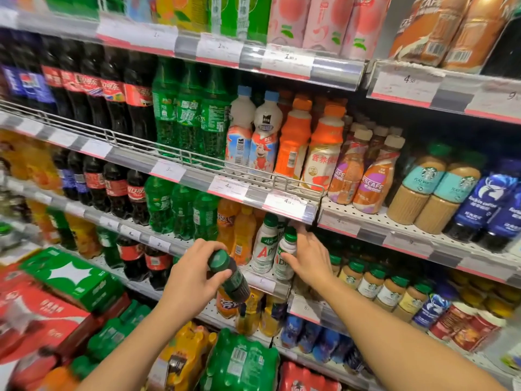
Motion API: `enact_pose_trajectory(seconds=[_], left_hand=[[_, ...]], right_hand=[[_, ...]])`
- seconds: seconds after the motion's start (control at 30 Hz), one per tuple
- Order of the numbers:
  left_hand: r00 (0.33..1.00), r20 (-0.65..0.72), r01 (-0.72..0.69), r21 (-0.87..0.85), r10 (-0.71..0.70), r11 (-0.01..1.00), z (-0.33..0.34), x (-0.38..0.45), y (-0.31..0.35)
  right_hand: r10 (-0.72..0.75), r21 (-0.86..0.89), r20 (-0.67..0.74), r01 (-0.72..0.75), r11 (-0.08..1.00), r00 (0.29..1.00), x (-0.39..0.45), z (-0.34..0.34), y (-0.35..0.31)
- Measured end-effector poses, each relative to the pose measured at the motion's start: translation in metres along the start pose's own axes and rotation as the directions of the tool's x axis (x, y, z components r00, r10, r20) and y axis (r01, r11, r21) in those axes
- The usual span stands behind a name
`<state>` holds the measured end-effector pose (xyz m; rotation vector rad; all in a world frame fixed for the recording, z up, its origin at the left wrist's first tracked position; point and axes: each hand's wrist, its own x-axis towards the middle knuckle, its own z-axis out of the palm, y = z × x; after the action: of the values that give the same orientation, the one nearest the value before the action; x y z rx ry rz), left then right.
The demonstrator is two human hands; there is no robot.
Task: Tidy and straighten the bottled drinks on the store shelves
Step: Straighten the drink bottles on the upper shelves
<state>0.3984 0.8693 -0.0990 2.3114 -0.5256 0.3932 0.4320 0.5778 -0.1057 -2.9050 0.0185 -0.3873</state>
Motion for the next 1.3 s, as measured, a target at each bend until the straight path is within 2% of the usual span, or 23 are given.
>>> enact_pose_trajectory(seconds=[0.13,0.37,0.47,0.6,0.77,0.87,0.97,1.03,1.17,1.3], left_hand=[[1.000,0.018,0.011,0.000,-0.011,1.000,0.001,-0.004,-0.004],[0.998,0.045,0.039,-0.036,-0.037,0.999,0.006,-0.006,0.000],[0.998,0.054,0.040,-0.035,-0.038,0.999,0.010,-0.003,0.004],[0.998,0.066,0.027,-0.034,-0.025,0.999,0.014,0.003,0.013],[0.997,0.076,0.006,-0.028,-0.004,1.000,0.016,0.007,0.030],[0.998,0.060,0.005,-0.035,-0.003,0.999,0.018,0.007,0.042],[0.999,0.054,-0.003,-0.045,0.005,0.999,0.023,0.008,0.055],[0.997,0.074,-0.023,-0.064,0.028,0.998,0.027,0.011,0.067],[0.991,0.095,-0.086,-0.101,0.096,0.991,0.038,0.019,0.099],[0.983,0.071,-0.160,-0.132,0.170,0.978,0.048,0.030,0.148]], right_hand=[[0.048,-0.075,0.089,-0.041,0.996,0.995,0.017,0.003,0.003],[0.094,-0.095,0.193,-0.077,0.992,0.977,0.026,0.003,0.003],[0.153,0.010,0.181,-0.157,0.988,0.972,0.030,0.001,0.007],[0.244,0.127,0.261,-0.284,0.951,0.934,0.036,0.005,0.018],[0.174,0.114,0.269,-0.210,0.971,0.947,0.028,-0.011,0.020],[0.096,0.095,0.190,-0.115,0.989,0.977,0.006,-0.023,0.020],[0.034,0.218,0.130,-0.062,0.974,0.991,-0.031,-0.033,0.020],[0.001,0.328,0.165,-0.056,0.943,0.986,-0.058,-0.040,0.020],[-0.038,0.556,0.272,-0.125,0.822,0.962,-0.097,-0.061,0.019],[0.011,0.633,0.301,-0.208,0.746,0.954,-0.116,-0.098,0.025]])
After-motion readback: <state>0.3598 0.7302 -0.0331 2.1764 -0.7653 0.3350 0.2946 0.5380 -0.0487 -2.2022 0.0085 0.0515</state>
